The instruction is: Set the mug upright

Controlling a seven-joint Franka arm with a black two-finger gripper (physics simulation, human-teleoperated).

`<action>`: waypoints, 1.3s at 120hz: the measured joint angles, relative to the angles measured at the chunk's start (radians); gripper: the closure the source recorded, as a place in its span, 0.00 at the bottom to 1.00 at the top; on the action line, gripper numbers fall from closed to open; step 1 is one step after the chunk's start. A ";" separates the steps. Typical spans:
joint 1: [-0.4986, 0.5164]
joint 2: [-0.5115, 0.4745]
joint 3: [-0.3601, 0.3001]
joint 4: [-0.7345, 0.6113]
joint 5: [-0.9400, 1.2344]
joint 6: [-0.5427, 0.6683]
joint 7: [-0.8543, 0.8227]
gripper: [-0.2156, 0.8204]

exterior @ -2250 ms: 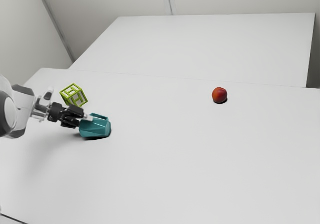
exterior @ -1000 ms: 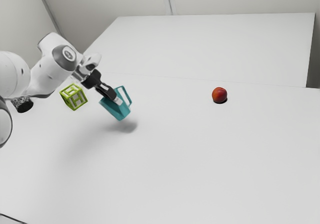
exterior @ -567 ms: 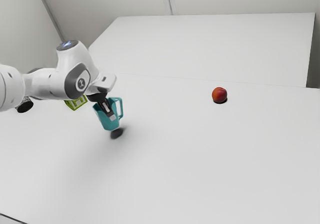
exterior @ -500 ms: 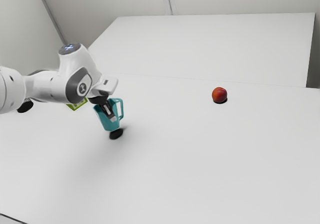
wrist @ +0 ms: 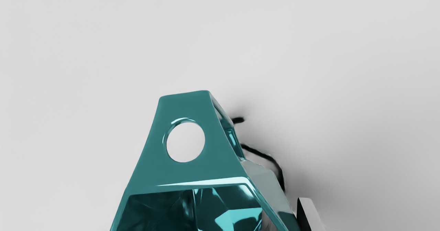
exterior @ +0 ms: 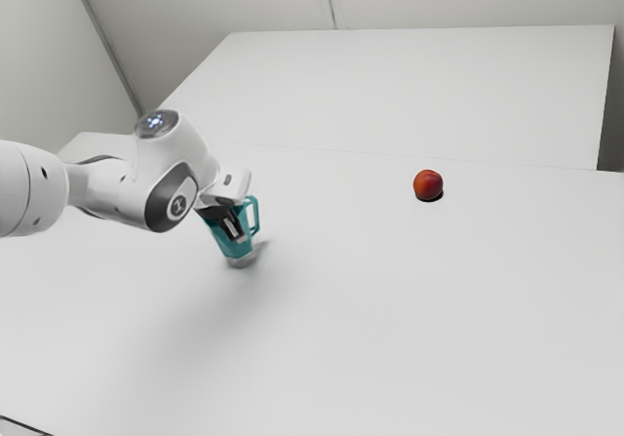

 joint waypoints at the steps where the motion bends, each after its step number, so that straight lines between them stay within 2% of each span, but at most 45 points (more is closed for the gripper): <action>1: 0.001 0.000 0.000 -0.001 0.000 0.001 -0.001 0.95; 9: 0.008 0.000 0.000 -0.003 0.000 0.009 -0.011 0.95; 55: 0.007 -0.004 -0.009 -0.002 -0.011 0.023 -0.027 0.57; 89: 0.007 -0.059 -0.018 0.019 -0.012 0.011 -0.031 0.39; 103: 0.008 -0.083 -0.021 0.074 -0.013 -0.024 -0.032 0.32; 117: 0.018 -0.084 -0.020 0.213 -0.042 -0.133 -0.033 0.28; 132: 0.064 -0.023 -0.025 0.426 -0.099 -0.348 -0.051 0.25; 146: 0.193 0.061 -0.108 0.620 -0.126 -0.559 -0.088 0.23; 156: 0.230 0.105 -0.129 0.713 -0.143 -0.689 -0.117 0.22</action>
